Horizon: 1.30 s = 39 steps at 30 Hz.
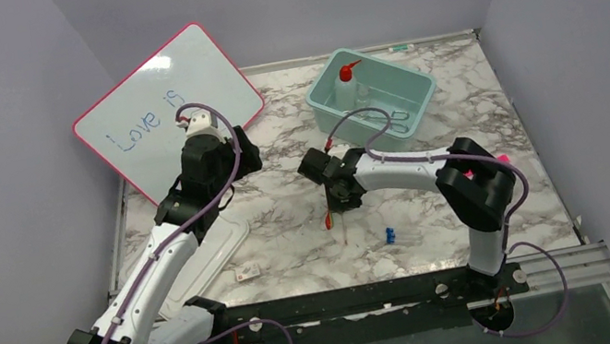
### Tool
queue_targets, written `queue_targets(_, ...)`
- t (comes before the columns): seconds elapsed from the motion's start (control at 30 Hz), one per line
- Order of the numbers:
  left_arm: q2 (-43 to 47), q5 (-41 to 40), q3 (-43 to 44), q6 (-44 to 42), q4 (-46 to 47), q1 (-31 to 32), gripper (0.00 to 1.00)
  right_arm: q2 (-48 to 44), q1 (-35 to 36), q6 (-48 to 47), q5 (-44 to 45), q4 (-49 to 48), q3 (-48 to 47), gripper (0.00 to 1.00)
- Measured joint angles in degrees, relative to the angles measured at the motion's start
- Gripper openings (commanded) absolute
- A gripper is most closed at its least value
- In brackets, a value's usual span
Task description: Organize the chemistry lab equipment
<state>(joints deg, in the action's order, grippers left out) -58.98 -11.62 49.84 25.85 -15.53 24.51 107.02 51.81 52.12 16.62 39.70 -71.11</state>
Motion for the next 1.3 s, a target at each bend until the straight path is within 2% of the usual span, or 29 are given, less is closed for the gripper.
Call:
queue_targets(0.13, -0.3, -0.2, 0.7, -0.3, -0.5, 0.0, 0.86, -4.3, 0.0, -6.2, 1.0, -3.0, 1.1, 0.01)
queue_targets(0.33, -1.7, -1.9, 4.7, -1.8, -0.5, 0.0, 0.86, -16.5, -1.4, -20.3, 0.5, -9.0, -0.5, 0.01)
queue_targets(0.6, -3.7, -4.4, 8.5, -3.7, -0.9, 0.0, 0.86, -21.4, -11.1, -37.1, -6.0, -13.6, -9.9, 0.01)
queue_targets(1.0, -8.7, -2.4, 10.9, -2.3, -1.5, 0.0, 0.86, -19.5, -32.4, -53.6, -29.9, -14.8, -22.6, 0.01)
queue_targets(1.17, -10.1, -1.0, 11.9, -1.7, -1.8, 0.0, 0.86, -13.9, -40.1, -58.3, -40.5, -13.0, -27.9, 0.01)
queue_targets(1.3, -11.1, -0.4, 12.7, -1.6, -2.0, 0.0, 0.86, -8.4, -43.2, -63.0, -44.2, -8.5, -33.0, 0.01)
